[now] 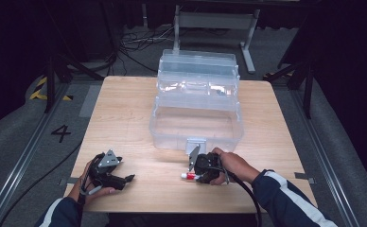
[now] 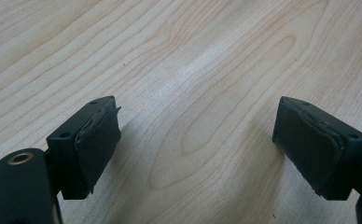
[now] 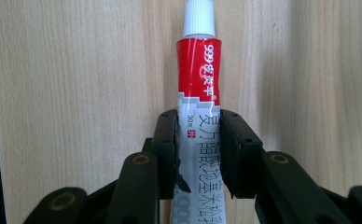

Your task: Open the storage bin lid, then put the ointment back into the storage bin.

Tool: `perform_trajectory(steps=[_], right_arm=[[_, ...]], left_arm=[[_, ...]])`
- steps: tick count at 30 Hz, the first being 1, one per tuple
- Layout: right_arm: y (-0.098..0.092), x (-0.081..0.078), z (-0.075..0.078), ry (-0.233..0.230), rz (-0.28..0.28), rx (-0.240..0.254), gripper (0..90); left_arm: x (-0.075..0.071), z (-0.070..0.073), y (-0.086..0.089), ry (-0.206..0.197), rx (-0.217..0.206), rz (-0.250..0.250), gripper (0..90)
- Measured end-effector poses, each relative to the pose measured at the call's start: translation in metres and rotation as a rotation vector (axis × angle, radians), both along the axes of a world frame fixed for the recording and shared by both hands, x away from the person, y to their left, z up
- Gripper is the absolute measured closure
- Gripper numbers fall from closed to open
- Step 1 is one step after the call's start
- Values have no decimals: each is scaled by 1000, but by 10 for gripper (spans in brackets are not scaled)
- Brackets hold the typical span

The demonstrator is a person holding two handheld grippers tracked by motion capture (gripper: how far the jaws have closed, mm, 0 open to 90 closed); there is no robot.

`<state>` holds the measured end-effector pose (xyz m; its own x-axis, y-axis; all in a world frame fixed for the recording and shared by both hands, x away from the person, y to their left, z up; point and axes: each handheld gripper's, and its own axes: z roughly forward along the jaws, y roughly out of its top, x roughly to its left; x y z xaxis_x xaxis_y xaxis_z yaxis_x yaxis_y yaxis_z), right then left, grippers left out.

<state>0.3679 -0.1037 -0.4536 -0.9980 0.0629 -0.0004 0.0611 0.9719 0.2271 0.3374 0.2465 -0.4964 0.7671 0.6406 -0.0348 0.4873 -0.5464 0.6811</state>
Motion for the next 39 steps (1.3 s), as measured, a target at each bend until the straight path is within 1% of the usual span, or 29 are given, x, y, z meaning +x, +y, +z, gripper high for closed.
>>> perform_trajectory(steps=[2, 3, 7, 9, 10, 13, 15, 18, 20, 21, 23, 26, 27, 30, 33, 38, 39], right_arm=[[0, 1, 0, 15, -11, -6, 698], [0, 2, 0, 17, -16, -1, 700], [-1, 1, 0, 16, -30, 0, 702], [-3, 1, 0, 25, -39, 19, 704], [-5, 1, -1, 24, -36, 29, 705], [-7, 0, -1, 27, -33, 32, 705], [-9, 0, 0, 39, -35, 38, 705], [-11, -1, 0, 45, -18, 36, 706], [-13, -1, 2, 49, -18, 39, 706], [-14, -2, 2, 41, -23, 44, 706], [-18, -1, 5, 35, -25, 52, 706], [-22, 0, 9, 30, -43, 64, 706], [-23, 1, 10, 24, -40, 63, 706], [-27, 0, 13, 20, -48, 80, 706], [-29, 0, 14, 22, -46, 82, 706], [-38, 0, 26, -1, -61, 115, 706], [-39, -1, 27, 0, -65, 113, 706]], left_arm=[[0, 0, 0, -2, 1, 1, 150], [0, 0, 0, -3, 2, 0, 150], [0, 0, 0, 1, -1, 2, 150], [0, 0, -1, 4, -4, 5, 150], [0, 0, -1, 2, -3, 6, 150], [1, 0, -1, 1, -2, 6, 150], [1, 0, -1, 2, -2, 6, 150], [1, 0, -1, 1, -2, 6, 150], [1, 0, -1, 1, -2, 6, 150], [1, 0, -1, 1, -2, 6, 150], [1, 0, -1, 2, -2, 6, 150], [1, 0, -1, 1, -2, 6, 150], [1, 0, -1, 1, -2, 6, 150], [1, 0, -1, 1, -2, 6, 150], [1, 0, -1, 2, -2, 6, 150], [2, 0, -1, -1, -1, 1, 150], [2, 0, -1, -1, -1, 1, 150]])
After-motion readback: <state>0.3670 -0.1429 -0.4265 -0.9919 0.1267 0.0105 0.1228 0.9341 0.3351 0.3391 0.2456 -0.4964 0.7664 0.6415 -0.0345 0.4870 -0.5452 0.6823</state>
